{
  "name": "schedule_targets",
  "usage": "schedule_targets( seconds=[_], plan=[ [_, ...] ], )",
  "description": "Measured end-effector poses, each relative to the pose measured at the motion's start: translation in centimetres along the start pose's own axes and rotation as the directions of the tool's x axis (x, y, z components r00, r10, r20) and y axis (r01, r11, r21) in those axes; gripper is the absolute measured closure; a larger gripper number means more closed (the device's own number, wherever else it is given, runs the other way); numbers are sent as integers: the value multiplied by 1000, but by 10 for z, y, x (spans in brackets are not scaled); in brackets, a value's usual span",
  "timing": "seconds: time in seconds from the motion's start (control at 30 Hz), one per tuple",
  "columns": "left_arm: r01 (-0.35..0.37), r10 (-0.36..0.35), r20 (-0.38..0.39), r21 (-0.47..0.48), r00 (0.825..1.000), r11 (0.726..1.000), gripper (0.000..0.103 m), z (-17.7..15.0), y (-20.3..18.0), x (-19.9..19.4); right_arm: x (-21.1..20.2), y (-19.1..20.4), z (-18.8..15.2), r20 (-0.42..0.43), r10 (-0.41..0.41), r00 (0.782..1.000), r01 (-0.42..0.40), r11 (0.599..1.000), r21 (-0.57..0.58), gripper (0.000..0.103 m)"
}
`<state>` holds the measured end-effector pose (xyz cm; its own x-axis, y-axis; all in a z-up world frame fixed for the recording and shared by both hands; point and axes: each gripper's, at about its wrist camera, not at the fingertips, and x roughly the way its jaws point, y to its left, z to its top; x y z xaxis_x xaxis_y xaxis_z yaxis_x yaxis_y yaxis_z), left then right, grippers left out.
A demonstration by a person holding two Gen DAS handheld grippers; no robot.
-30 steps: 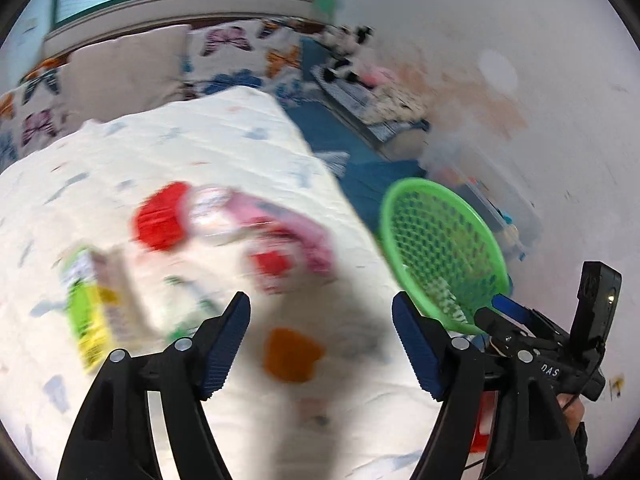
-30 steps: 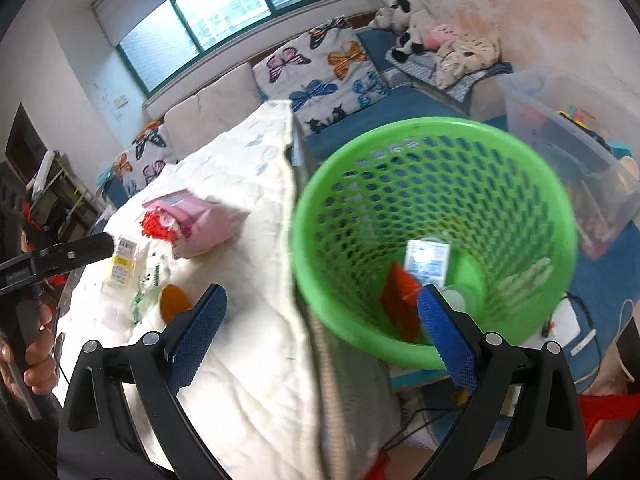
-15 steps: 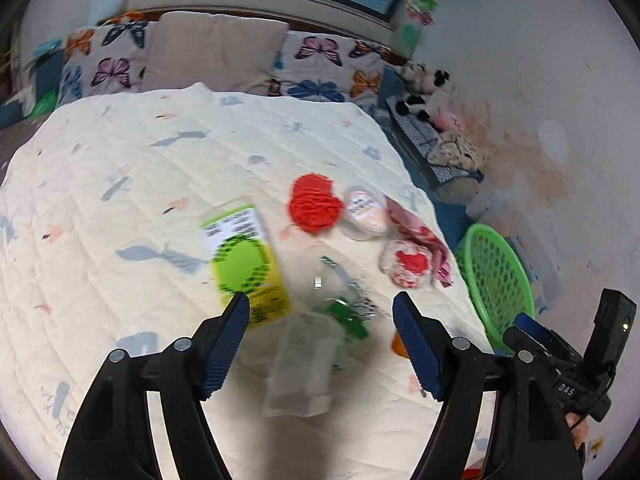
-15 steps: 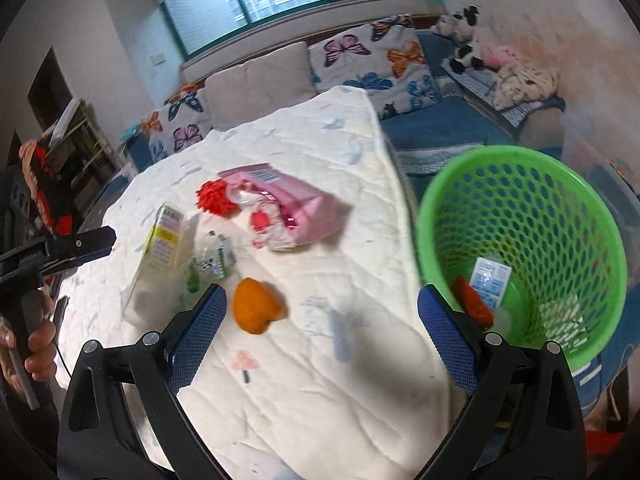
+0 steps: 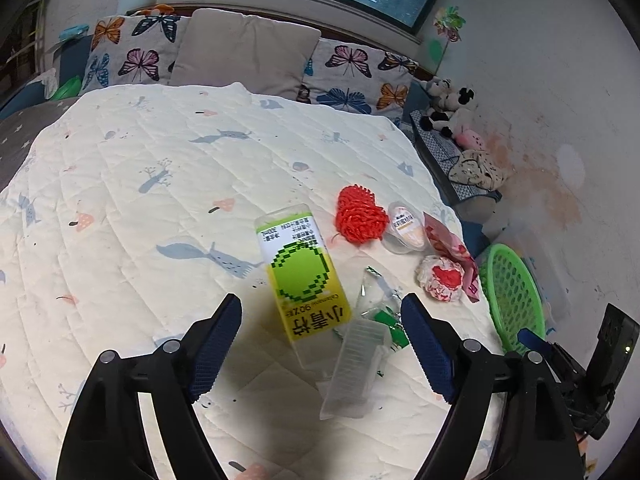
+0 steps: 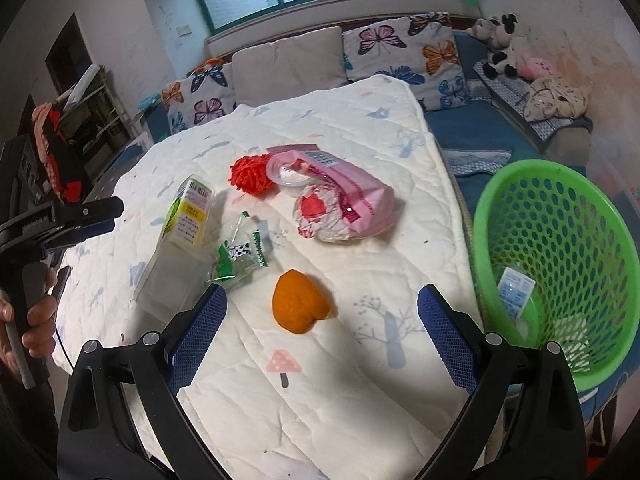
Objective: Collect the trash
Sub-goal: 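Move both tools back over the table toward the remaining trash, then grasp the clear bottle with yellow-green label with the left tool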
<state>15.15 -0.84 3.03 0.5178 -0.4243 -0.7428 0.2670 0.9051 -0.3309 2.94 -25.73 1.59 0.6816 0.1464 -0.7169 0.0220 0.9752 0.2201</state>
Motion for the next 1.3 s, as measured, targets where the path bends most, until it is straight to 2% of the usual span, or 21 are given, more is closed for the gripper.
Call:
schedule_targets(
  seconds=[0.57,1.03,1.3],
  plan=[
    [-28,28,1,-69,1000,997,23,-5,32,-7,13,23,3,-22,26,999,-27,998,-58,8],
    [-13,14,6,-75,1000,997,23,2,36,-7,11,25,-1,-8,33,999,-34,997,-76,8],
    [-25,22,-33,-82,999,996,23,6,36,7,24,40,0,-33,70,997,-73,990,-124,10]
  ],
)
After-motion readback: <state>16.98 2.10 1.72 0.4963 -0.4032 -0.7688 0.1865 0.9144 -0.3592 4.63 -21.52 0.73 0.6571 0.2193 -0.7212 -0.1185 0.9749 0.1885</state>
